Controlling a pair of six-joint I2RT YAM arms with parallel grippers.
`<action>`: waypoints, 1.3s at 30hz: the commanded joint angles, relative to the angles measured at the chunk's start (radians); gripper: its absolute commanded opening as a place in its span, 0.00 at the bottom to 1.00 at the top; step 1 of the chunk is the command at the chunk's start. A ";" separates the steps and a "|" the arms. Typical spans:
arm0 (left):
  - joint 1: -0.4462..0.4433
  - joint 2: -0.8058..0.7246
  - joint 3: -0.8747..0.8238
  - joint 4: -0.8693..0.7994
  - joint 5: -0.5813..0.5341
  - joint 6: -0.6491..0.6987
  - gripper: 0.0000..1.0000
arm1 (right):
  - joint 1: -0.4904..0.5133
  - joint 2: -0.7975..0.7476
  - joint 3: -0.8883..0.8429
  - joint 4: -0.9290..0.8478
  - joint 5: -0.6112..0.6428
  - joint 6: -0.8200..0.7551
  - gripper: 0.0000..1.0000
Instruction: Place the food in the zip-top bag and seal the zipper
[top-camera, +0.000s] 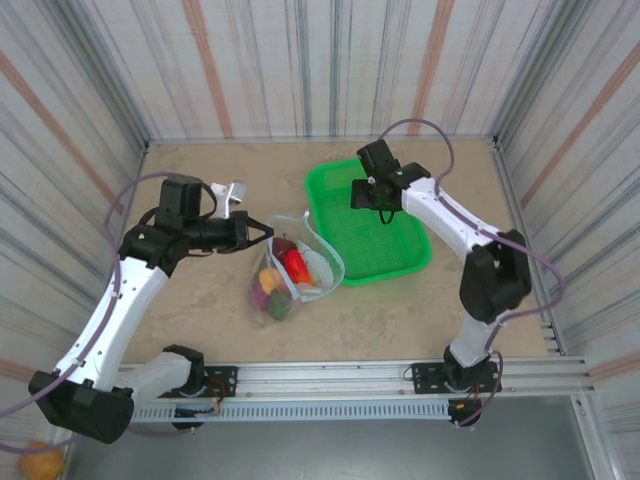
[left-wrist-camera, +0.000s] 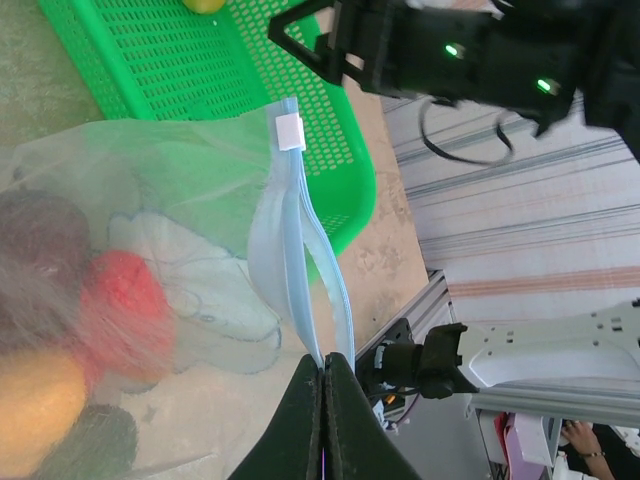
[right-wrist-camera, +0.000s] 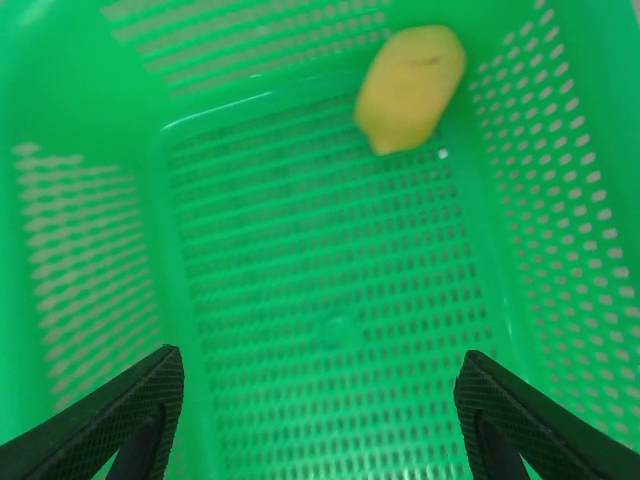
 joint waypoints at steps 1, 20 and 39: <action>0.000 -0.016 -0.032 0.023 0.026 -0.013 0.00 | -0.026 0.090 0.102 -0.062 0.062 -0.014 0.78; -0.013 -0.029 -0.059 0.018 0.003 -0.008 0.00 | -0.114 0.516 0.454 -0.063 0.061 0.033 0.78; -0.014 -0.028 -0.057 0.001 -0.019 -0.009 0.00 | -0.122 0.511 0.412 -0.005 0.062 0.000 0.45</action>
